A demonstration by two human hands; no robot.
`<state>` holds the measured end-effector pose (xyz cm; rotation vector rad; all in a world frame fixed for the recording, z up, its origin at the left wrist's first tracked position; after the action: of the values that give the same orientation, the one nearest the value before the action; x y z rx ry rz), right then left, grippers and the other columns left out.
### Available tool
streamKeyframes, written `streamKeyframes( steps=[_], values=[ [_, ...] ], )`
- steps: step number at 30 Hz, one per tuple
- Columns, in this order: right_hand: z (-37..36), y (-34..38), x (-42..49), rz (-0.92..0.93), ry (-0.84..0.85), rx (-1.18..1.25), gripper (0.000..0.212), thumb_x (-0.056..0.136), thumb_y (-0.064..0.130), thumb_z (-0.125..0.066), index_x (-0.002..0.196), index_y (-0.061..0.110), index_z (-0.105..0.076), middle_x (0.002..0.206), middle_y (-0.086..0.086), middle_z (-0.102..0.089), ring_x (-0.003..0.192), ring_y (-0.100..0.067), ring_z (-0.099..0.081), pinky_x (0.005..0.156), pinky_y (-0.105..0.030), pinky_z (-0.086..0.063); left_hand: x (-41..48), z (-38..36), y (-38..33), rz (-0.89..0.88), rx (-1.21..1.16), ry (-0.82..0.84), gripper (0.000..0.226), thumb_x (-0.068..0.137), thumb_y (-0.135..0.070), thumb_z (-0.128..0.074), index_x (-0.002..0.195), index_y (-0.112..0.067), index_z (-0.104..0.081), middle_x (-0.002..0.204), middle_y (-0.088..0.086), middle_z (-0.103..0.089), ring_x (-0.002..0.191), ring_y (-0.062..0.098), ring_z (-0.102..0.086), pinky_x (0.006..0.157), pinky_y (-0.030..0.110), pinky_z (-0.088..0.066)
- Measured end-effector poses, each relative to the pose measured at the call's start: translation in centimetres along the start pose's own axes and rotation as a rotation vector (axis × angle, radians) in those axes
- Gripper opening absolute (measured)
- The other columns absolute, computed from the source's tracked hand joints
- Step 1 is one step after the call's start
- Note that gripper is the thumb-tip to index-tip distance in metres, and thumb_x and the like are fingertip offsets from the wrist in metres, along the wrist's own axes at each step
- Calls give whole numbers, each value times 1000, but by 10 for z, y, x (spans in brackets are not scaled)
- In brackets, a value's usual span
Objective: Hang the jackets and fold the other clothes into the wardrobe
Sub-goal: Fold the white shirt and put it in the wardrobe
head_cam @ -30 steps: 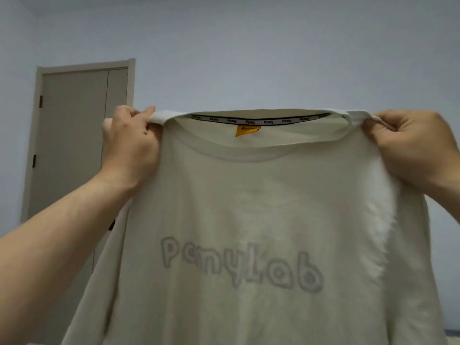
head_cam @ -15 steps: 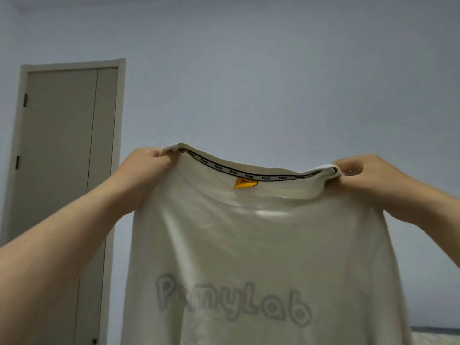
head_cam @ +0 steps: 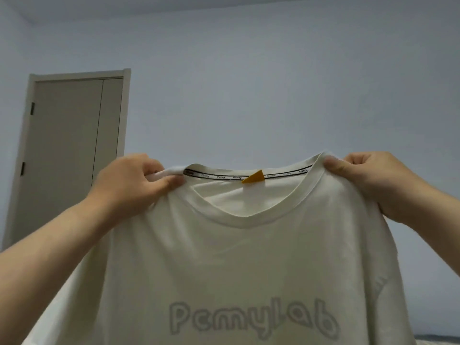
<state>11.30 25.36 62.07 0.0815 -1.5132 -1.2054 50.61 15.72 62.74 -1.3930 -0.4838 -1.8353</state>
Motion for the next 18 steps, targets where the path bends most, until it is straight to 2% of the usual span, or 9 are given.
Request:
streamKeyframes(
  steps=[2,5,7,9,12,15,18],
  values=[
    [17,22,1,89,-75,-58,60,63,59,-81,72,2,-62,61,-7,-58,53,-16,-49,54,-28,-41,3,23,-17,-119,33,-156,46,68,-80,-48,60,-37,-60,63,-8,-51,61,12,-50,54,30,-35],
    [42,64,2,262,-214,-112,53,65,57,-83,71,7,-66,54,0,-60,46,-11,-49,43,-19,-39,20,54,-36,-170,52,-305,59,79,-75,-46,70,-21,-66,63,-6,-56,64,22,-52,58,33,-39],
    [54,92,0,357,-275,-132,41,69,54,-83,67,15,-68,49,10,-61,39,-3,-49,36,-13,-36,38,67,-46,-140,48,-351,58,88,-63,-46,67,-11,-59,57,-1,-54,63,26,-50,57,33,-37],
    [60,116,-1,430,-318,-145,39,73,52,-82,70,15,-68,48,15,-59,36,2,-46,34,-11,-34,57,72,-54,-84,-52,-353,53,93,-47,-51,63,-4,-48,49,3,-42,54,25,-41,52,32,-29],
    [61,137,-3,503,-371,-103,42,74,51,-81,76,11,-68,58,8,-62,42,-1,-45,38,-14,-38,72,73,-64,-70,-231,-396,52,96,-37,-50,60,-2,-41,48,3,-30,49,24,-28,52,35,-25],
    [56,120,-3,455,-369,-98,43,76,50,-80,77,8,-69,64,-1,-62,44,-3,-45,40,-18,-39,61,58,-60,-68,-223,-382,56,100,-39,-46,54,-9,-38,47,0,-37,48,19,-34,50,33,-25],
    [38,60,-7,304,-276,-170,40,77,48,-79,72,10,-69,58,3,-64,42,-2,-46,45,-21,-41,24,10,-42,-47,-128,-168,66,92,-68,-28,55,-14,-36,52,1,-43,52,17,-39,50,33,-24]
  ],
)
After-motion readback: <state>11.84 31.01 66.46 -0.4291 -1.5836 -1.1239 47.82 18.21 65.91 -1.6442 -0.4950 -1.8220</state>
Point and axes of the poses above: each hand's wrist, its own x-axis towards the middle knuckle, its own z-axis out of the back of the hand, y = z × x, the point moved 7 cm from there along x, towards the middle knuckle
